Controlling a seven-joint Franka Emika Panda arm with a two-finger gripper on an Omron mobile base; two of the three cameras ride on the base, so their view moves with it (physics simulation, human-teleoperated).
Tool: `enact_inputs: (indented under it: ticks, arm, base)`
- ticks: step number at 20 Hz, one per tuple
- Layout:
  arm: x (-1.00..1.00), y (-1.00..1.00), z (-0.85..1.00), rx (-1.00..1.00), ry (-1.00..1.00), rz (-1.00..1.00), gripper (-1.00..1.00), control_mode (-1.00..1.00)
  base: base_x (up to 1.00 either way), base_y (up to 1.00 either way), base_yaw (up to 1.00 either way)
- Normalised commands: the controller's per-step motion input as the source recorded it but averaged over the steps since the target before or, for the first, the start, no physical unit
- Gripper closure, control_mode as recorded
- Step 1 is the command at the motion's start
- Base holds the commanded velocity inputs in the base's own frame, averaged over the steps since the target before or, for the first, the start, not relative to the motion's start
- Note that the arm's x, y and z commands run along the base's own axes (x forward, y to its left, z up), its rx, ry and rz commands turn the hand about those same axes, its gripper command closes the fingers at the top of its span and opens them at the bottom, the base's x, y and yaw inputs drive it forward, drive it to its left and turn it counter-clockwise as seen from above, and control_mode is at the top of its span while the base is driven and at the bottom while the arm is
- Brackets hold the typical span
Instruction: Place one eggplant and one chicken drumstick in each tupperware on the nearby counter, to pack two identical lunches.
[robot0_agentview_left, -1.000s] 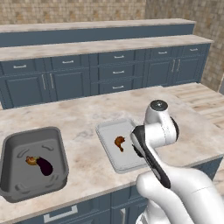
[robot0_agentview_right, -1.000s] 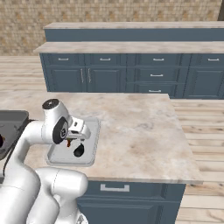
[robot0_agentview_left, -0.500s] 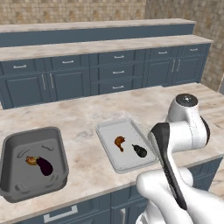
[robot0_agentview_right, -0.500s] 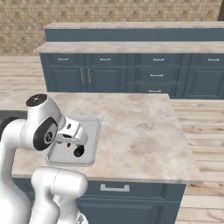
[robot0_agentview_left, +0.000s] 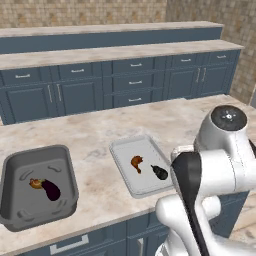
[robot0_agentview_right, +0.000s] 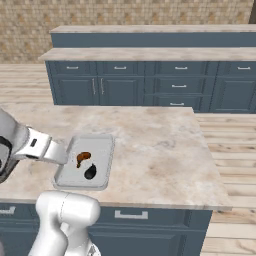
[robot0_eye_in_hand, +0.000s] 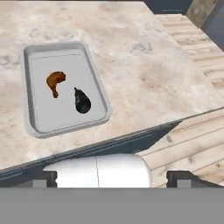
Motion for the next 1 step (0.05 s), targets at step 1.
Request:
enact_inputs:
  ticks: [1]
  arm:
    - [-0.34, 0.85, 0.31, -0.20, -0.38, 0.00, -1.00, -1.00]
  base:
    - [0.00, 0.00, 0.00]
